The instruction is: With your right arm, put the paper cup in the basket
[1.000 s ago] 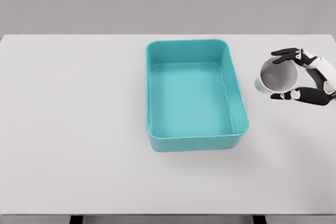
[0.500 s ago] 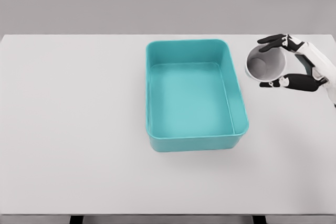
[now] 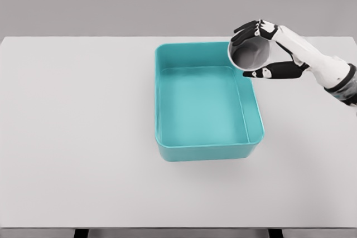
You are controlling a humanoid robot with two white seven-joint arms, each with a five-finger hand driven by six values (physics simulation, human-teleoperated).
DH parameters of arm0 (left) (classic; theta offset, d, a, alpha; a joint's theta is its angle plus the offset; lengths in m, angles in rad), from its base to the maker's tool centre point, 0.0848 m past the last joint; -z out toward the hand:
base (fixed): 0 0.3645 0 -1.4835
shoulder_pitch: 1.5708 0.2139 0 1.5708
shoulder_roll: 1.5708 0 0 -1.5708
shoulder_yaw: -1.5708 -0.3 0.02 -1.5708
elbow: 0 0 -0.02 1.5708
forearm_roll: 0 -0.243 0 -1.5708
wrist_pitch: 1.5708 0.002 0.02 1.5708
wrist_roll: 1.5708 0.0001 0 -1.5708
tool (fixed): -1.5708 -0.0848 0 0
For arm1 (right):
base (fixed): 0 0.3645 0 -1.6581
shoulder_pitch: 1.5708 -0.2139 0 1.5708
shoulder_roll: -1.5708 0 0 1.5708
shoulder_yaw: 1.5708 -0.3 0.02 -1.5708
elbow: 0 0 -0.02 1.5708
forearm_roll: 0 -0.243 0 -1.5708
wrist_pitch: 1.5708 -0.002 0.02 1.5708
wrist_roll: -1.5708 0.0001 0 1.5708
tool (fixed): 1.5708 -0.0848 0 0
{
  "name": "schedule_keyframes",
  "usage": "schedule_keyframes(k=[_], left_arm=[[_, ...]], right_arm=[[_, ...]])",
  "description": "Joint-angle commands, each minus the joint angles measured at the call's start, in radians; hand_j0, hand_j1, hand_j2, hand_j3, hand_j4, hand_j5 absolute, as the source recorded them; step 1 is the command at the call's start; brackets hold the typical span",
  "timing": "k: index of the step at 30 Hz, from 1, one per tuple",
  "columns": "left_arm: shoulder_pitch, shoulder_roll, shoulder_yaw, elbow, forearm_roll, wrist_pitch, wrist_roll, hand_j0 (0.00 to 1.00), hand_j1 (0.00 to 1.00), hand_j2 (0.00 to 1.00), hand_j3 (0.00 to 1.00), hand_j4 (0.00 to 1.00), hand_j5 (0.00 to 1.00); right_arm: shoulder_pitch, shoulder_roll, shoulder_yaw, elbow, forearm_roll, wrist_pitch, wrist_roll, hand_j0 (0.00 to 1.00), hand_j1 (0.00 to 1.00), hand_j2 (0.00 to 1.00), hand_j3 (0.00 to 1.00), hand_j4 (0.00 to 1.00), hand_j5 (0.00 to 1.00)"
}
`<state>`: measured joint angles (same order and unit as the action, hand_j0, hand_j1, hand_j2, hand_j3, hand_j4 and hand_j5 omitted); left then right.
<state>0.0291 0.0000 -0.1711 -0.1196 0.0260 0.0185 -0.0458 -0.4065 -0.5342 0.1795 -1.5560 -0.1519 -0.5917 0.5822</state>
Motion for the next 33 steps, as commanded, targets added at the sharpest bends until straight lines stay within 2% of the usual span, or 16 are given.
schedule_keyframes(k=[1, 8, 10, 12, 14, 16, 31, 33], left_arm=[[0.000, 0.000, -0.001, 0.000, 0.000, 0.000, 0.000, 1.00, 1.00, 1.00, 1.00, 1.00, 1.00], [0.000, 0.000, 0.001, 0.000, 0.000, 0.000, 0.000, 1.00, 1.00, 1.00, 1.00, 1.00, 1.00], [0.000, 0.000, -0.001, 0.000, 0.000, 0.000, 0.000, 1.00, 1.00, 1.00, 1.00, 1.00, 1.00], [0.000, 0.000, 0.001, 0.000, 0.000, 0.000, 0.000, 1.00, 1.00, 1.00, 1.00, 1.00, 1.00], [0.000, 0.000, 0.001, 0.000, 0.000, 0.001, 0.000, 1.00, 1.00, 1.00, 1.00, 1.00, 1.00], [0.000, 0.000, 0.001, 0.000, 0.000, 0.000, 0.000, 1.00, 1.00, 1.00, 1.00, 1.00, 1.00], [0.000, 0.000, -0.001, 0.000, 0.000, 0.000, 0.000, 1.00, 1.00, 1.00, 1.00, 1.00, 1.00], [0.000, 0.000, -0.001, 0.000, 0.000, 0.000, 0.000, 1.00, 1.00, 1.00, 1.00, 1.00, 1.00]], right_arm=[[-0.005, 0.020, 0.034, 0.001, 0.037, 0.003, 0.001, 0.61, 0.61, 0.61, 0.61, 0.61, 0.61], [-0.083, 0.020, 0.133, -0.003, 0.135, -0.010, 0.002, 0.62, 0.62, 0.62, 0.62, 0.62, 0.62], [-0.103, 0.020, 0.161, -0.003, 0.149, -0.010, 0.002, 0.65, 0.65, 0.65, 0.65, 0.65, 0.65], [-0.126, 0.019, 0.186, -0.003, 0.169, -0.013, 0.025, 0.72, 0.72, 0.72, 0.72, 0.72, 0.72], [-0.138, 0.016, 0.199, -0.003, 0.172, -0.013, 0.029, 0.88, 0.88, 0.88, 0.88, 0.88, 0.88], [-0.143, 0.010, 0.207, -0.004, 0.175, -0.013, 0.029, 0.97, 0.97, 0.97, 0.97, 0.97, 0.97], [-0.160, 0.000, 0.204, -0.027, 0.189, 0.001, 0.029, 0.98, 0.98, 0.98, 0.98, 0.98, 0.98], [-0.149, -0.027, 0.192, -0.042, 0.175, 0.000, 0.029, 0.99, 0.99, 0.99, 0.99, 0.99, 0.99]])
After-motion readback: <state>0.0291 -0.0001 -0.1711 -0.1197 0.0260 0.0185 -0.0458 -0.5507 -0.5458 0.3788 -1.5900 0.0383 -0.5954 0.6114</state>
